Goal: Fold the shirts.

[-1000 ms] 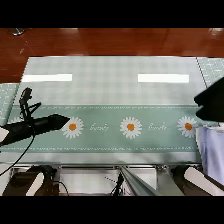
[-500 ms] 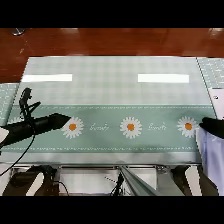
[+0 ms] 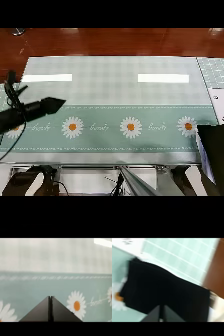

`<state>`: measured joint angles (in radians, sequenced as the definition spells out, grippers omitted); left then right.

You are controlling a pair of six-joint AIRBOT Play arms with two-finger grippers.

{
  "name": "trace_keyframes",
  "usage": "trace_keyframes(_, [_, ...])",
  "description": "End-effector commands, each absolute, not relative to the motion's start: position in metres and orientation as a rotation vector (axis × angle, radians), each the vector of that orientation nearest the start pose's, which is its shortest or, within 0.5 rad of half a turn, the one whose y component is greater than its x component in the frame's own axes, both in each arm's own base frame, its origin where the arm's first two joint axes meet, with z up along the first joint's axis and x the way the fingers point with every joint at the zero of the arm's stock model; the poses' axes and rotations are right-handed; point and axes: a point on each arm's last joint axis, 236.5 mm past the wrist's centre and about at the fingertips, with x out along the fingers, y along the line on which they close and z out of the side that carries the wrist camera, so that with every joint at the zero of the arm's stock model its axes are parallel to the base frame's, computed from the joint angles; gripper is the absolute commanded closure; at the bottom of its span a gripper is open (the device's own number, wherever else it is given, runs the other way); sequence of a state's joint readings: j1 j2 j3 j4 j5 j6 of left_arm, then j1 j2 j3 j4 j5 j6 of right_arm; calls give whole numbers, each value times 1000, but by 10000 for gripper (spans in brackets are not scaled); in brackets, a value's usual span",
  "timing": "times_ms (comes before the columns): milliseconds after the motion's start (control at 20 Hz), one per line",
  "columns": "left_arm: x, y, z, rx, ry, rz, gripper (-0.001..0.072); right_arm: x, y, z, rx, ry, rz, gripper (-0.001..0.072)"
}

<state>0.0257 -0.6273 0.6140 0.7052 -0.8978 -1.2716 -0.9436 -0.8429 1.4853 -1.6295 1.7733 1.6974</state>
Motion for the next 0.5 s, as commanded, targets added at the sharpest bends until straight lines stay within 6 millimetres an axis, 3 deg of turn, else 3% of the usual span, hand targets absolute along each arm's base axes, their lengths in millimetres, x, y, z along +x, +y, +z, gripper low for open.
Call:
trace_keyframes(0, [330,-167,181,-469,673,-642,676,268,-156,247,740,810,-381,692])
trace_keyframes(100, [357,-203,234,-420,619,-751,677,333,-98,266,716,743,-85,692])
trace_keyframes(150, [366,-227,253,-388,601,-812,676,355,-67,265,608,751,14,692])
trace_keyframes(200, [372,-256,259,-316,601,-864,677,371,-40,258,470,769,68,692])
trace_keyframes(250, [376,-277,247,-228,644,-870,677,383,-17,243,319,795,77,692])
trace_keyframes(300, [377,-289,221,-147,722,-834,676,389,3,223,195,827,75,692])
trace_keyframes(350, [378,-289,186,-67,811,-763,676,391,24,195,84,874,76,692])
trace_keyframes(450, [378,-262,112,96,990,-581,675,384,53,127,-41,999,79,692])
